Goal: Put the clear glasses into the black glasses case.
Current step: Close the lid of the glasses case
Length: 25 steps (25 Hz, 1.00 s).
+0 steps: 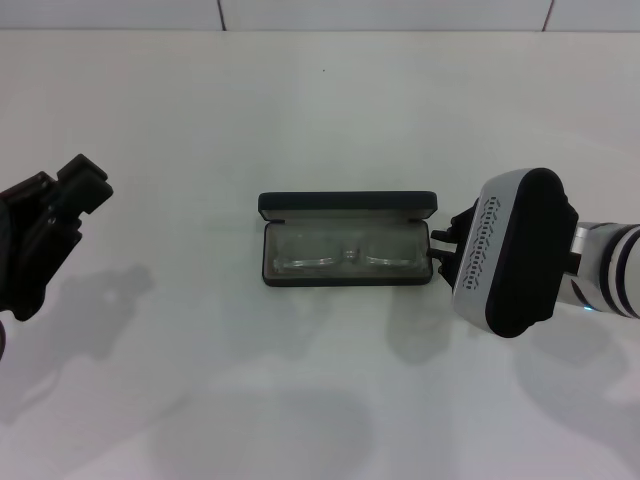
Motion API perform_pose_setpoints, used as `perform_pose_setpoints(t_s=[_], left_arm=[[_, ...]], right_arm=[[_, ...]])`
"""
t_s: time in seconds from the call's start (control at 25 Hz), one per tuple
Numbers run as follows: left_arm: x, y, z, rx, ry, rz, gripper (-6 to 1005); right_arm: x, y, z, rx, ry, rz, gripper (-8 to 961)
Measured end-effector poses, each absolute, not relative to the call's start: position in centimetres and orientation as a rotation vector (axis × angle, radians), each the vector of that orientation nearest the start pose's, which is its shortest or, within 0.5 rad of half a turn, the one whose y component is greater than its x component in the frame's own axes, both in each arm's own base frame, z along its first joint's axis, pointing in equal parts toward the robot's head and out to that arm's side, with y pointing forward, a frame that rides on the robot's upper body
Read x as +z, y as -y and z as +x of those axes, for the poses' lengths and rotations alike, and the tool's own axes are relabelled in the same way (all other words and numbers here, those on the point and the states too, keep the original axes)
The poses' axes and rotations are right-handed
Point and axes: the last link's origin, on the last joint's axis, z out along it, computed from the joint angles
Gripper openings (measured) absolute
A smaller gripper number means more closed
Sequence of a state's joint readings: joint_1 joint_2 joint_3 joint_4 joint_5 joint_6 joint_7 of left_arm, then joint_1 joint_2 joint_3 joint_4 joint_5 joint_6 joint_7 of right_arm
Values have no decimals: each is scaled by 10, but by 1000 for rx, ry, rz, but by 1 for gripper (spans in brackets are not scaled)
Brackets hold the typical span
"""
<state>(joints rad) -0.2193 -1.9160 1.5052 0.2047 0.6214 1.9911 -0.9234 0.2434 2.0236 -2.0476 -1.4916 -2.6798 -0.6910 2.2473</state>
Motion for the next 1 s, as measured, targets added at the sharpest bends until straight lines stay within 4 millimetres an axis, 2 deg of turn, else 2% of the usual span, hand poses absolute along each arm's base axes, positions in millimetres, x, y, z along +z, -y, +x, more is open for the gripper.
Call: perform_pose_setpoints(t_s=[0.44,0.64,0.76,0.8,0.88,1.0], left_arm=[[47,-207,-300,-1574,480,-2171,128],[48,-210,-298,-1578,465,-2174,128],[50,-218,-293,-1591,438,-2185,128],[51,-223,-290,-1598,425,-2192,128],[49,-236,-283,-1601,401,-2215,128],[40,-266,-265,-1576,393,-2300,128]], right_arm=[[-76,-302,168,-261,167,-2523,129],[-52,-288,162,-225,76,-2532,129],[-33,-284,161,-154,-71,-2576,129],[-18,-282,164,-88,-167,-2608,129],[-11,-280,166,-40,-209,-2630,129],[19,-275,178,106,-313,-2691,129]])
